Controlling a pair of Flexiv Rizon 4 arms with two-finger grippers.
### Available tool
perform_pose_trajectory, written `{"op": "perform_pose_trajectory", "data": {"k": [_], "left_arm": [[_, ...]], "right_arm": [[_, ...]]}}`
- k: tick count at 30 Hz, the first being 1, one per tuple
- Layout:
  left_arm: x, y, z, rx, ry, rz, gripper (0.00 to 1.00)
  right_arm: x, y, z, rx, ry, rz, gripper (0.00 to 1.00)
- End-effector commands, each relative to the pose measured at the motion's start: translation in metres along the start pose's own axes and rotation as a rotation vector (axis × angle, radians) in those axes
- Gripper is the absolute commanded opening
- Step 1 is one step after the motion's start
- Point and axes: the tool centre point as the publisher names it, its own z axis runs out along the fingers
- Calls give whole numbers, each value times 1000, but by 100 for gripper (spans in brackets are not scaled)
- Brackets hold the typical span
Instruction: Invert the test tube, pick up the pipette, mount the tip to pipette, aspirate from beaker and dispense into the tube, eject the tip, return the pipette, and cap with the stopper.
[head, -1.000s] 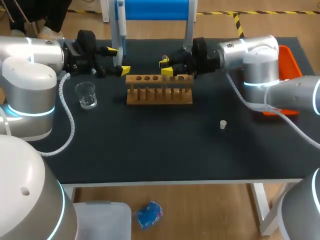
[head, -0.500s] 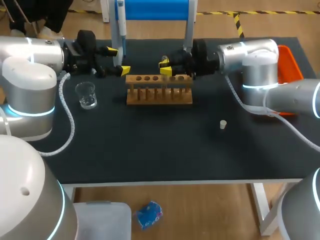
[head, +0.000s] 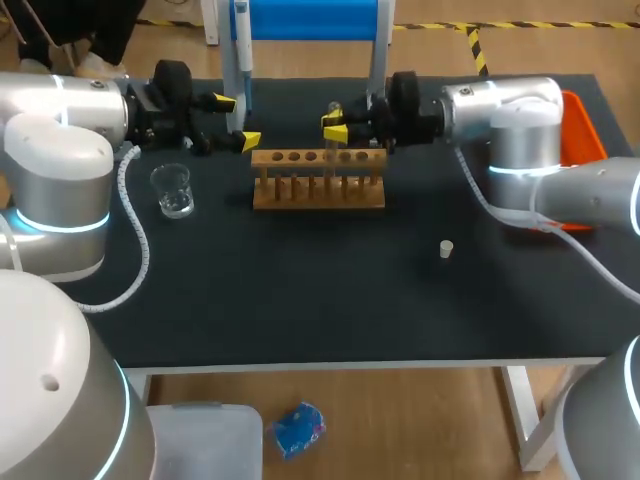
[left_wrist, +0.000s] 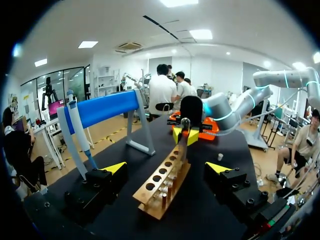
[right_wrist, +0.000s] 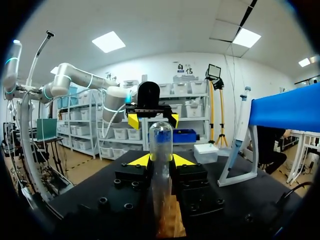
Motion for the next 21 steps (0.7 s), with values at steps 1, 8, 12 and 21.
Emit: {"op": "perform_pose_trajectory", "data": {"k": [1, 8, 12, 21], "left_arm": [[0, 2, 1, 5, -2, 2, 100], [0, 2, 1, 5, -2, 2, 100], [0, 2, 1, 5, -2, 2, 100], [0, 2, 1, 5, -2, 2, 100]], "right_arm": [[4, 8, -2, 7, -3, -3, 0], [5, 20, 0, 28, 7, -23, 0], [6, 28, 0, 35, 12, -31, 0], [8, 42, 1, 45, 20, -48, 0]]}}
